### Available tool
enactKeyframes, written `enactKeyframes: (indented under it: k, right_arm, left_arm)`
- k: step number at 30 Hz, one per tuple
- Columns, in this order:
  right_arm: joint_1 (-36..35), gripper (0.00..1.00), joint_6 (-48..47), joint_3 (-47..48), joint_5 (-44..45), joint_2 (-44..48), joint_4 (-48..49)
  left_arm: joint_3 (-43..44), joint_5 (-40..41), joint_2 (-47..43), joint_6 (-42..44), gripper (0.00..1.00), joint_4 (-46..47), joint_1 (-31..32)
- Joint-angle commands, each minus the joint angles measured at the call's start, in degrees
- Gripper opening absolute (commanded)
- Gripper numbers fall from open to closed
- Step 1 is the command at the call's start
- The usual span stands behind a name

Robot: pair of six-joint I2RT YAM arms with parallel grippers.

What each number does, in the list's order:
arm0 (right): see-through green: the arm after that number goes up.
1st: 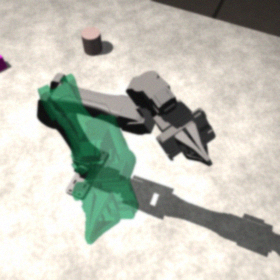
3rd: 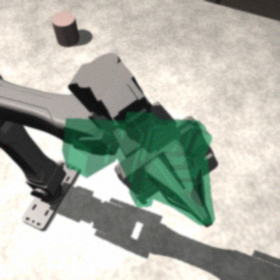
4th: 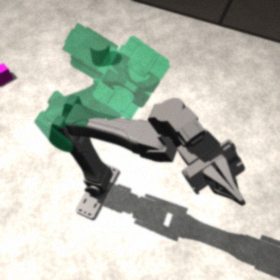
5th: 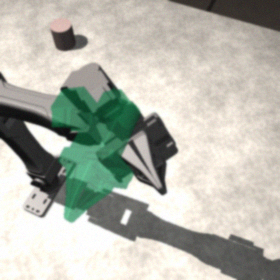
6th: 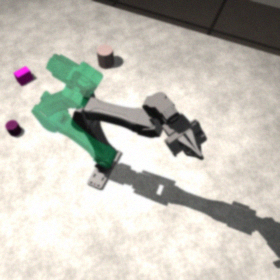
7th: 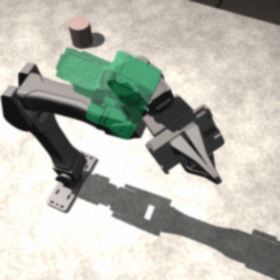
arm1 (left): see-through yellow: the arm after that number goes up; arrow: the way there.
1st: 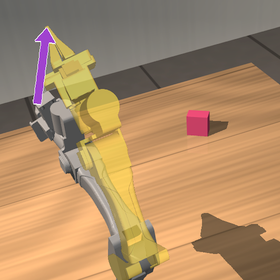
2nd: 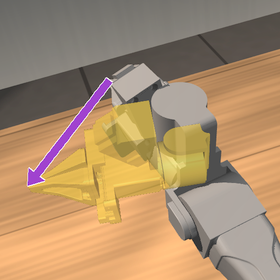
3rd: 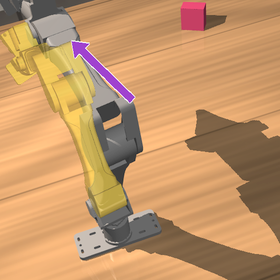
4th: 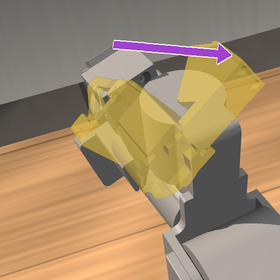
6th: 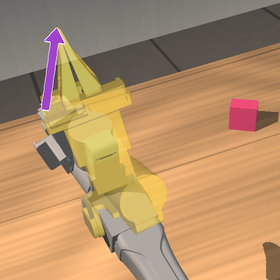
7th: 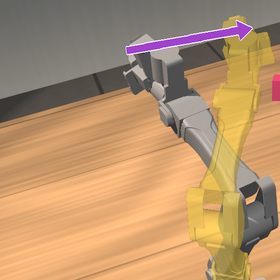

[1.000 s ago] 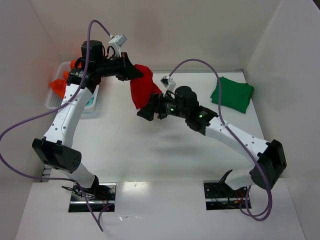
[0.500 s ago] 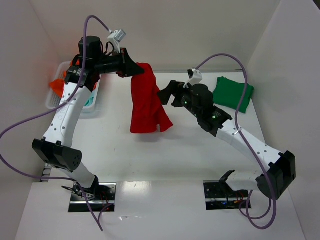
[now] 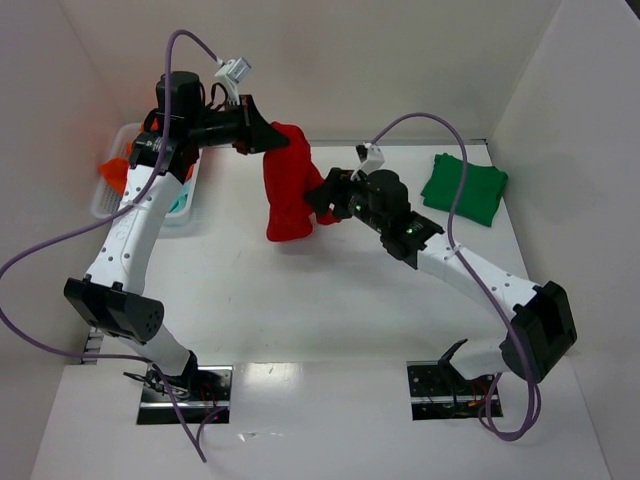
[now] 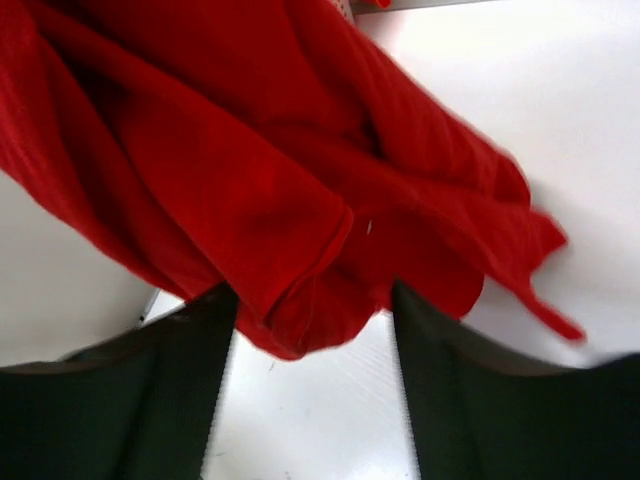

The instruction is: Fold and stack the t-shirts

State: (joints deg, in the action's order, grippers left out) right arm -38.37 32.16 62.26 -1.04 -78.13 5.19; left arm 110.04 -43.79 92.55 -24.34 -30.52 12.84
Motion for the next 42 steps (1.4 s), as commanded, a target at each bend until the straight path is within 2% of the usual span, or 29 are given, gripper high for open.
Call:
enactKeyframes:
  k: [1, 2, 3, 4, 5, 6, 11, 12, 16, 17, 19, 22, 25, 28, 32, 39, 42]
  right_arm:
    - [-0.3, 0.55, -0.5, 0.8, 0.4, -1.1, 6.2]
    - [-0.3, 0.48, -0.5, 0.8, 0.9, -1.1, 6.2]
    - [-0.3, 0.35, -1.0, 1.7, 2.0, -1.7, 6.2]
    - [-0.3, 0.16, -1.0, 2.4, 3.9, -1.7, 6.2]
    - [-0.3, 0.16, -1.0, 2.4, 5.2, -1.7, 6.2]
    - [-0.3, 0.0, -0.5, 3.0, 8.6, -1.2, 5.7]
    - [1.4, 0.0, -1.9, 4.4, 15.3, 2.7, 2.5]
    - [2.2, 0.0, -2.5, 5.1, 15.3, 4.0, 0.1]
    - [9.6, 0.0, -2.0, 5.1, 15.8, 9.2, -3.4]
    - [15.1, 0.0, -2.0, 4.4, 15.8, 11.5, -4.7]
    - [17.1, 0.0, -2.6, 4.4, 15.1, 13.2, -6.3]
    - [25.2, 0.0, -4.6, 5.4, 12.6, 15.2, -7.6]
    - [28.7, 0.0, -5.8, 7.4, 12.0, 15.2, -9.2]
    - [29.8, 0.0, -7.0, 9.4, 12.0, 14.7, -9.2]
    - [29.8, 0.0, -7.0, 11.5, 10.9, 14.1, -9.8]
    - [29.8, 0.0, -7.6, 11.5, 9.8, 14.1, -9.8]
    - [29.8, 0.0, -7.6, 12.0, 9.3, 14.1, -9.8]
  left_arm:
    - [1.3, -2.8, -1.6, -1.3, 0.01, 4.9, -0.1]
    - [1.3, -3.3, -1.6, -1.3, 0.01, 4.9, -0.1]
    - [0.8, -3.3, -2.1, -1.3, 0.01, 5.5, -0.1]
    - [0.2, -3.3, -2.1, -1.3, 0.01, 5.5, -0.1]
    - [0.2, -3.3, -2.1, -1.3, 0.01, 6.0, -0.1]
    - [-0.5, -3.3, -2.7, -1.3, 0.01, 6.0, -0.1]
    - [-4.4, -0.9, -4.7, -1.9, 0.01, 6.0, -2.1]
    - [-5.0, 1.1, -5.3, -1.9, 0.05, 6.0, -2.7]
    - [-7.9, 6.8, -6.4, -1.9, 0.05, 4.7, -6.2]
    - [-9.3, 8.3, -6.9, -1.9, 0.04, 4.7, -8.0]
    - [-10.6, 8.8, -7.5, -1.9, 0.04, 4.7, -9.8]
    - [-12.4, 10.2, -8.0, -1.9, 0.04, 4.2, -12.8]
    - [-11.8, 11.7, -8.0, -0.1, 0.04, 1.9, -14.8]
    - [-11.8, 12.4, -8.6, -0.1, 0.04, 1.9, -17.5]
    - [-11.8, 10.2, -8.6, -0.1, 0.04, 2.5, -17.5]
    - [-12.3, -1.2, -7.4, -1.1, 0.12, 5.5, -18.0]
    - [-12.8, -1.9, -7.4, -1.2, 0.13, 6.0, -18.0]
